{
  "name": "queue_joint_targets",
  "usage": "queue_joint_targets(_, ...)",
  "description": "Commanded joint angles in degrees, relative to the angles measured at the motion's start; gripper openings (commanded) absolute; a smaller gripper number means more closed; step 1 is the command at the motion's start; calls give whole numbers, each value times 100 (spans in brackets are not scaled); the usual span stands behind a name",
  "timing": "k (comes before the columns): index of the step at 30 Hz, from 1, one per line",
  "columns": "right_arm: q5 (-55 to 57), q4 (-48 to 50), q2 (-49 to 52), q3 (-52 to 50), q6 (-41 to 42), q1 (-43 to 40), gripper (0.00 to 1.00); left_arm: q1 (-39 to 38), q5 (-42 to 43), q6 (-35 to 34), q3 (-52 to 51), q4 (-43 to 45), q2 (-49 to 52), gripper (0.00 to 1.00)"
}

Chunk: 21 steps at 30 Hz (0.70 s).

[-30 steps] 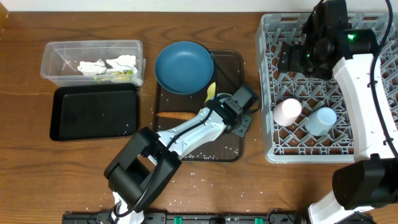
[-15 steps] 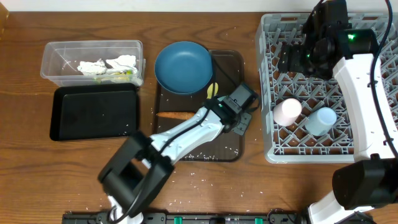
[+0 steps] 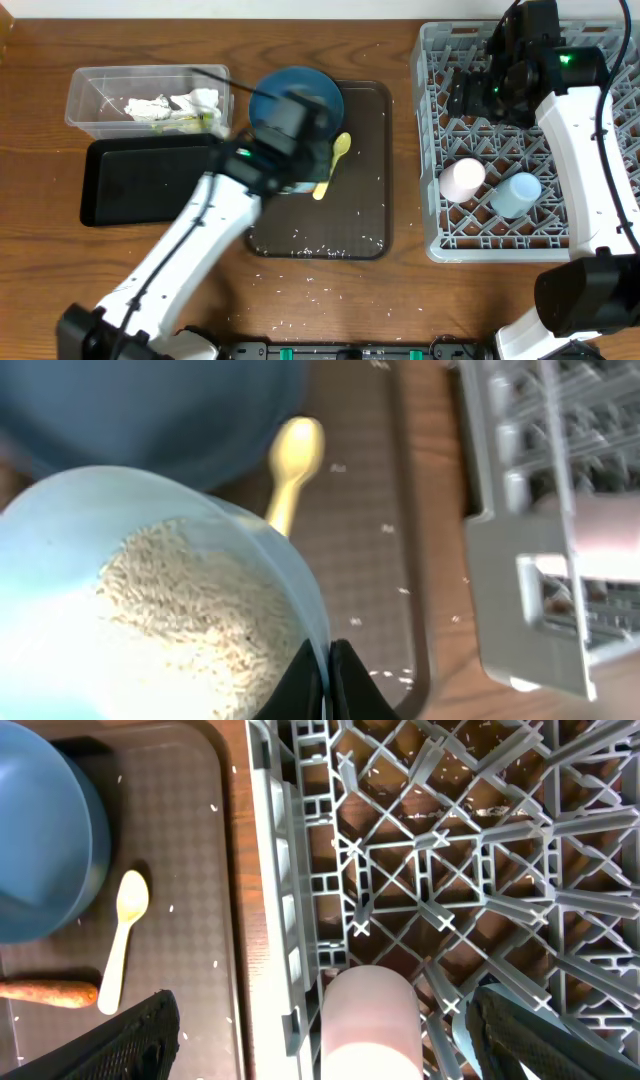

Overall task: Sort waste into correct bins and load items into the dishwasher rack
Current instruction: 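Lift the rice bowl and carry it left over the black tray, then tip the bowl with the left gripper to pour rice onto the black tray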

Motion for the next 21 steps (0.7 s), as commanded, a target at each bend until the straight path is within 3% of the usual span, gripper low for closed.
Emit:
queue_joint_targets(1, 48, -9, -120, 81, -57, -35, 90, 785, 702, 116, 26, -201, -103, 6)
queue_joint_targets(13, 33, -9, -120, 81, -57, -35, 91, 4019, 3692, 1681, -52, -776, 4, 6)
queue_joint_targets(17, 33, -11, -120, 81, -57, -35, 91, 4940, 5080, 2090, -142, -778, 402, 6)
queue_joint_targets(21, 35, -28, -120, 81, -59, -22, 91, 5569, 5912, 2275, -160, -776, 949, 6)
